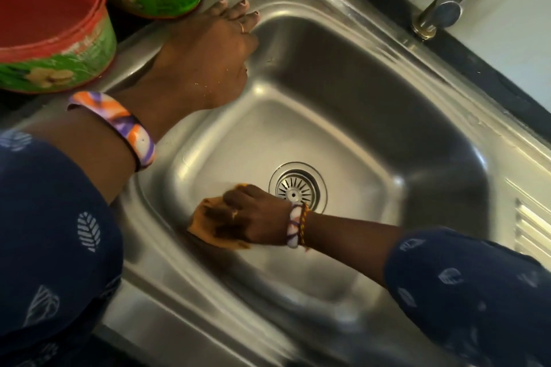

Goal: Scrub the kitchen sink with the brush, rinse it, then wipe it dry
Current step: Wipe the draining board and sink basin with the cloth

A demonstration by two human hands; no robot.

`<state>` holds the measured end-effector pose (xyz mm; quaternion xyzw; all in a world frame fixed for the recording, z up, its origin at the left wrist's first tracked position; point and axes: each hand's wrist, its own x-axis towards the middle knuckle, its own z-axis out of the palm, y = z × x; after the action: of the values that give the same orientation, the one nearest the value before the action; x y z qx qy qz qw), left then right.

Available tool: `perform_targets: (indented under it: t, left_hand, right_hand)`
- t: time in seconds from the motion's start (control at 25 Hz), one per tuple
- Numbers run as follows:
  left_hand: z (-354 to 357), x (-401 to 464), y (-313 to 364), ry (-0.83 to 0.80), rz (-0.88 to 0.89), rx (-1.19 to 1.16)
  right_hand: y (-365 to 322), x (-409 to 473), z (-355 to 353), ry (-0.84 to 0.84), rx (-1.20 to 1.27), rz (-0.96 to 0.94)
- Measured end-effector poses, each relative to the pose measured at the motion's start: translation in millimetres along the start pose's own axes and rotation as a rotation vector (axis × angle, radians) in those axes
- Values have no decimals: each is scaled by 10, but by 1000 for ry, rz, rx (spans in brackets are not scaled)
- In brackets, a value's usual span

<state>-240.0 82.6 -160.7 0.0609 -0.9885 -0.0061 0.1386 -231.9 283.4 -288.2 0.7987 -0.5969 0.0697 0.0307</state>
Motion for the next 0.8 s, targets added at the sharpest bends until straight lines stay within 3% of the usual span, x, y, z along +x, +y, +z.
perform_targets:
  t: [0.12, 0.24, 0.32, 0.4, 0.48, 0.56, 0.64, 0.8]
  left_hand:
    - [16, -9, -19, -4, 4, 1]
    - [22, 14, -15, -21, 12, 4]
    - [21, 14, -30, -9, 20, 4]
    - [25, -2, -36, 29, 49, 9]
    - [44, -18, -30, 31, 75, 37]
    - [34, -22, -22, 8, 88, 47]
    - [18, -21, -13, 13, 72, 42]
    - [13, -4, -18, -3, 38, 13]
  right_hand:
    - [351, 428, 109, 46, -139, -107]
    - [639, 621, 131, 136, -268, -53]
    - [909, 570, 151, 236, -293, 217]
    - [1225, 480, 31, 216, -327, 708]
    - [1397, 250, -225, -157, -286, 1110]
    - [1376, -101, -366, -649, -304, 912]
    - [1059, -400, -618, -1030, -326, 897]
    - [386, -860, -869, -1489, 70, 931]
